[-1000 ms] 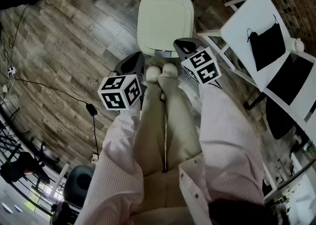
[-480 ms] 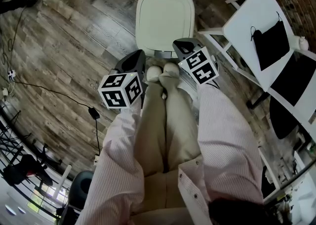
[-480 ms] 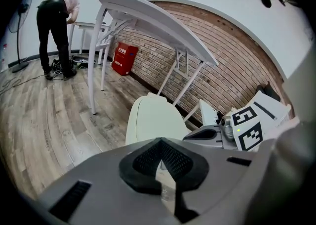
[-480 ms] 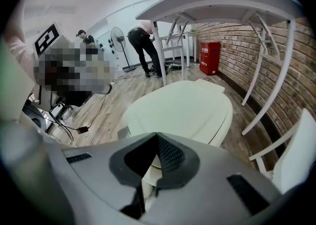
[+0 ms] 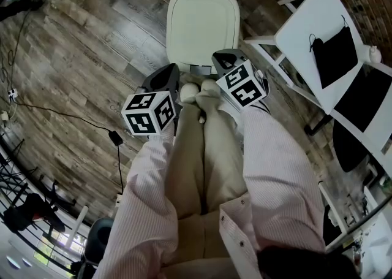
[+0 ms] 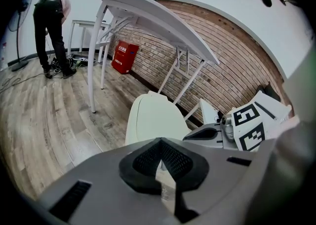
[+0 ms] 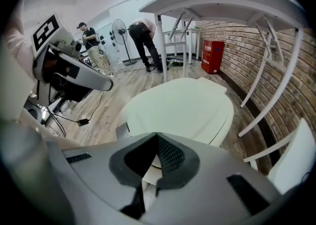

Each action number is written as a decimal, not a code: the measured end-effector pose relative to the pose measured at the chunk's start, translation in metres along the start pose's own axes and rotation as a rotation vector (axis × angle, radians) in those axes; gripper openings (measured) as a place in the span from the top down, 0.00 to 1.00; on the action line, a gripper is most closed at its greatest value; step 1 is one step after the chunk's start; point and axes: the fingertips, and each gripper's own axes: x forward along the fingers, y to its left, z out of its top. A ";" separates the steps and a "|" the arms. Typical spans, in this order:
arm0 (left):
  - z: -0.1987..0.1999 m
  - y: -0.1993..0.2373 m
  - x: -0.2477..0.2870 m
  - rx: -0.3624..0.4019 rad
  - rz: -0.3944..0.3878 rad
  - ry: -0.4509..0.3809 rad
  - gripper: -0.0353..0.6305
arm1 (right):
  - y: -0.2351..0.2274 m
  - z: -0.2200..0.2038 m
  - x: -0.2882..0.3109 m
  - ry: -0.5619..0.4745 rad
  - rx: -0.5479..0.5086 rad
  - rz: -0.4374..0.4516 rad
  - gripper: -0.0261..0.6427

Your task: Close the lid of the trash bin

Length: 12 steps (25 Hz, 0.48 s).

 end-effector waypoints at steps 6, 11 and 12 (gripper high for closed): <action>0.002 -0.001 0.001 -0.005 0.002 0.002 0.96 | -0.001 0.002 0.001 0.069 -0.004 -0.004 0.96; 0.005 -0.004 0.001 -0.009 0.001 0.002 0.96 | 0.000 0.000 0.004 0.109 -0.005 -0.017 0.96; 0.006 -0.004 0.000 -0.008 0.002 0.002 0.96 | 0.000 0.000 0.004 0.111 0.004 -0.020 0.96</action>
